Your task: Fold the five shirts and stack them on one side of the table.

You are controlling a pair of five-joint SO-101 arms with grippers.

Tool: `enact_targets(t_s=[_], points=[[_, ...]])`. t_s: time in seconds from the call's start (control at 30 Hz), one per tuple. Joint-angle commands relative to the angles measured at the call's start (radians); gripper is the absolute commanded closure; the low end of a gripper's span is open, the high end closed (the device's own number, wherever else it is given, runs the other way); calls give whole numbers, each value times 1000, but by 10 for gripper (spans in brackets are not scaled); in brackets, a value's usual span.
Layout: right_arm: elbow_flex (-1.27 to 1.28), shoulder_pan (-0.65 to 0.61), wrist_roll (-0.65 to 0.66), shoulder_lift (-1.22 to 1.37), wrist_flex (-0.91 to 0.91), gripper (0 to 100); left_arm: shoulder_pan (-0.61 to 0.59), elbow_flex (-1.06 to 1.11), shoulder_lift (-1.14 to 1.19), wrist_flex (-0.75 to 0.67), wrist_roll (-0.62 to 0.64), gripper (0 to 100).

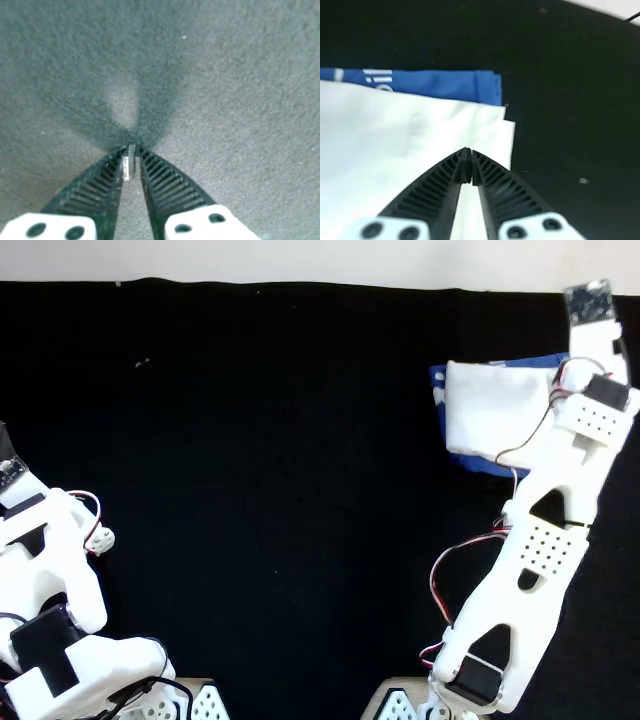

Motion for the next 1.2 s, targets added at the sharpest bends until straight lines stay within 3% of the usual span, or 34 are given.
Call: enact_targets(t_s=[0.0, 0.17, 0.43, 0.57, 0.73, 1.07, 1.17], points=[[2, 10, -14, 54, -131, 991, 22, 1, 5, -48, 6, 990], [-5, -2, -14, 148, -272, 991, 22, 1, 5, -48, 5, 990], [-117, -24, -17, 147, -289, 990, 22, 1, 5, -48, 5, 990], [-292, -42, -18, 147, -151, 987, 22, 1, 5, -48, 5, 990], [-503, -82, -18, 119, 130, 891, 22, -1, 5, -48, 5, 990], [-476, -197, -18, -332, 719, 890, 22, -1, 5, -48, 5, 990], [-472, -225, -115, -430, 720, 890, 22, -1, 5, -48, 5, 990]])
